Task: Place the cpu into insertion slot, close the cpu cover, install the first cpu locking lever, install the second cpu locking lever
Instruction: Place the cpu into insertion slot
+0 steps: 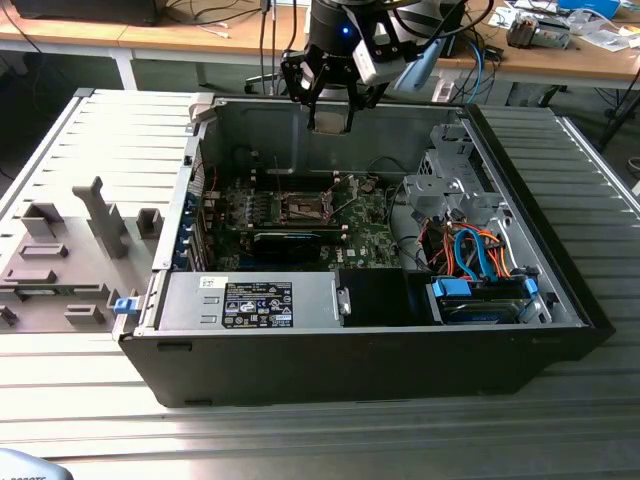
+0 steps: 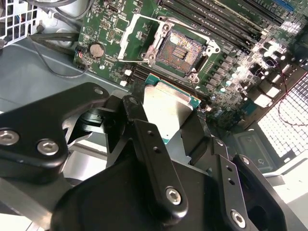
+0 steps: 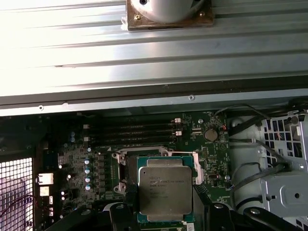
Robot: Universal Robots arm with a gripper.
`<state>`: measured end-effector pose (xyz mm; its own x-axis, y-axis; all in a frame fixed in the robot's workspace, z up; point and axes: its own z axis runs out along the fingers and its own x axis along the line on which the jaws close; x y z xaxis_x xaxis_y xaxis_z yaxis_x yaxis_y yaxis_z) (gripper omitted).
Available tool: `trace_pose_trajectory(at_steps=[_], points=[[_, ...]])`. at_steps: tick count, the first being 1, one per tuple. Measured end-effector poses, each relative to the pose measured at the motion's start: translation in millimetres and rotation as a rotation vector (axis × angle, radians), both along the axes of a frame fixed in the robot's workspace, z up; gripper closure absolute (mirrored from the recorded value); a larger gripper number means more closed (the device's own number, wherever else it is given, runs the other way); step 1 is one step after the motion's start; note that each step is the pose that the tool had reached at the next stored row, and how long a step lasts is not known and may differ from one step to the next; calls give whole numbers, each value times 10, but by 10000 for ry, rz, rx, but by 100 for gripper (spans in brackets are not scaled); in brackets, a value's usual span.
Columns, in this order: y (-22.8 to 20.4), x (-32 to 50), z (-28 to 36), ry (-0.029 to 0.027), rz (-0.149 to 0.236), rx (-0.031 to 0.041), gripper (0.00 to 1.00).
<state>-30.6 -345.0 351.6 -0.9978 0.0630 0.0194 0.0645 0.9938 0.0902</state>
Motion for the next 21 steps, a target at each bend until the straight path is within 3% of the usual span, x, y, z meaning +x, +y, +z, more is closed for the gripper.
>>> trace_pose_trajectory(at_steps=[21], points=[[0, 0, -3, 0, -215, 0, 46]])
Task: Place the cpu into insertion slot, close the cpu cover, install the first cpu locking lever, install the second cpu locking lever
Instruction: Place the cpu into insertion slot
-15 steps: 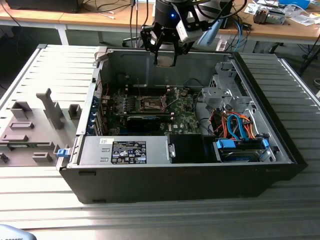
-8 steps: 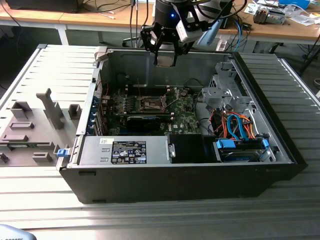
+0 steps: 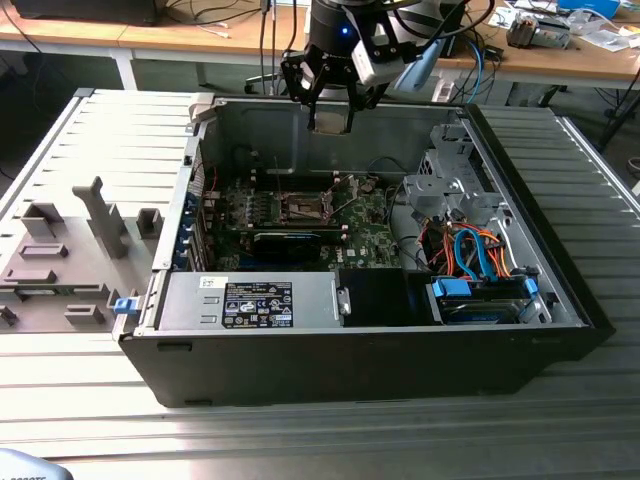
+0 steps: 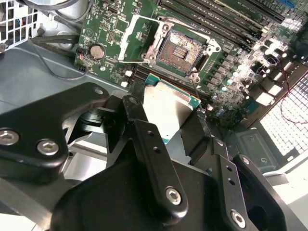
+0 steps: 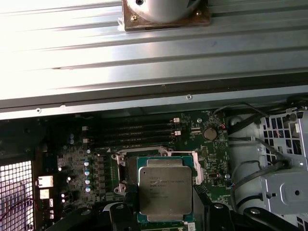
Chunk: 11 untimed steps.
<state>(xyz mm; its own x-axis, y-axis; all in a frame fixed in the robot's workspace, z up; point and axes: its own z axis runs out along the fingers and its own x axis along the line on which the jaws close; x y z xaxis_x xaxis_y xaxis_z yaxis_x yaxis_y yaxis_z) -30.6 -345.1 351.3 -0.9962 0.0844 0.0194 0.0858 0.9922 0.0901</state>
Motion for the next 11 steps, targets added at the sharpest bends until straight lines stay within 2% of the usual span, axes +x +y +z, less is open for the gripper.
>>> trace_pose_trajectory(at_steps=[11], points=[[0, 0, -1, 0, -139, 0, 46]])
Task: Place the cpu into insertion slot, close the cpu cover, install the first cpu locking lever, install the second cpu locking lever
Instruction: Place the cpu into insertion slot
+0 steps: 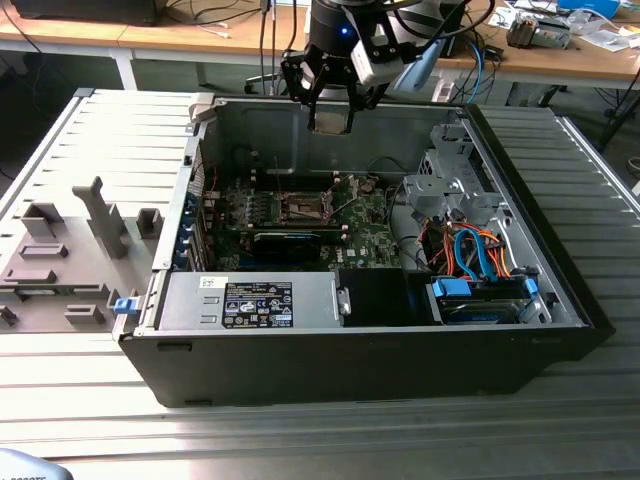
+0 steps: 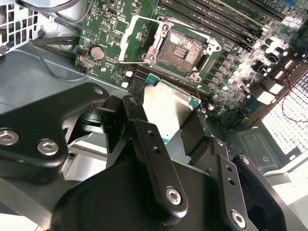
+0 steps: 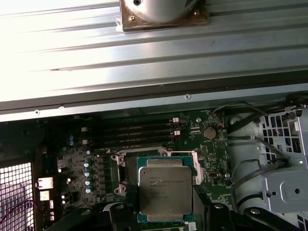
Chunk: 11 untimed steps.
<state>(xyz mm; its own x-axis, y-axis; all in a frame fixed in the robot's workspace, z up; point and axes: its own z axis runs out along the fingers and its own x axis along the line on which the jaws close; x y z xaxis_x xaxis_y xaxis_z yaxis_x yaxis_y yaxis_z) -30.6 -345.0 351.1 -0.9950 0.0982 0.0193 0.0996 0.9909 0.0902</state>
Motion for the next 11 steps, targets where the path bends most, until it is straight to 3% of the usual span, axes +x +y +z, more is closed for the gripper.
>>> trace_pose_trajectory(at_steps=[11], points=[[0, 0, -2, 0, -227, 0, 46]])
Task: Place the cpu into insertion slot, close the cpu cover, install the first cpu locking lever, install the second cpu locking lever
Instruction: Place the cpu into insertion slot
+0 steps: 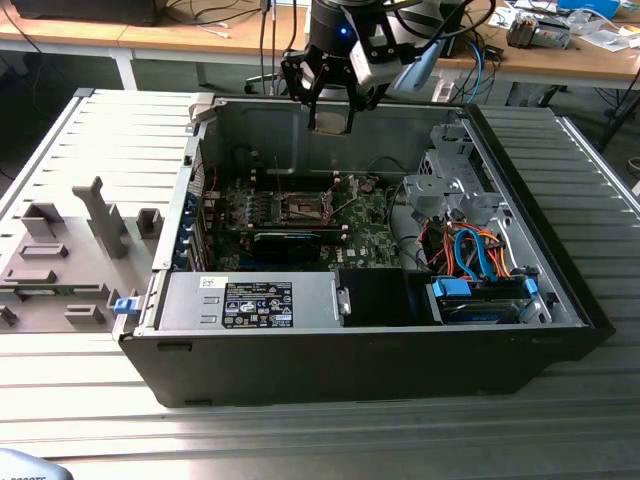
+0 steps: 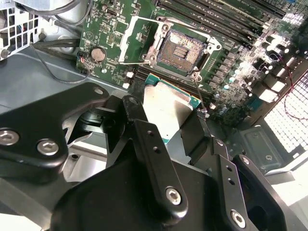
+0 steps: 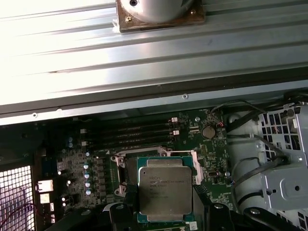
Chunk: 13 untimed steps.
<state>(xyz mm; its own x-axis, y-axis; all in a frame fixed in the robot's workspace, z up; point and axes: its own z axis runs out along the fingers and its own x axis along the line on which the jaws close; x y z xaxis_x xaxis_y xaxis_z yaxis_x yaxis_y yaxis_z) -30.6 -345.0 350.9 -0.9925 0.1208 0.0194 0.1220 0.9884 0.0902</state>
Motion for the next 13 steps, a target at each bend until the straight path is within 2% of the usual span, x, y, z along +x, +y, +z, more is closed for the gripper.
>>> trace_pose_trajectory(at_steps=[13], points=[[0, 0, -2, 0, -232, 0, 46]])
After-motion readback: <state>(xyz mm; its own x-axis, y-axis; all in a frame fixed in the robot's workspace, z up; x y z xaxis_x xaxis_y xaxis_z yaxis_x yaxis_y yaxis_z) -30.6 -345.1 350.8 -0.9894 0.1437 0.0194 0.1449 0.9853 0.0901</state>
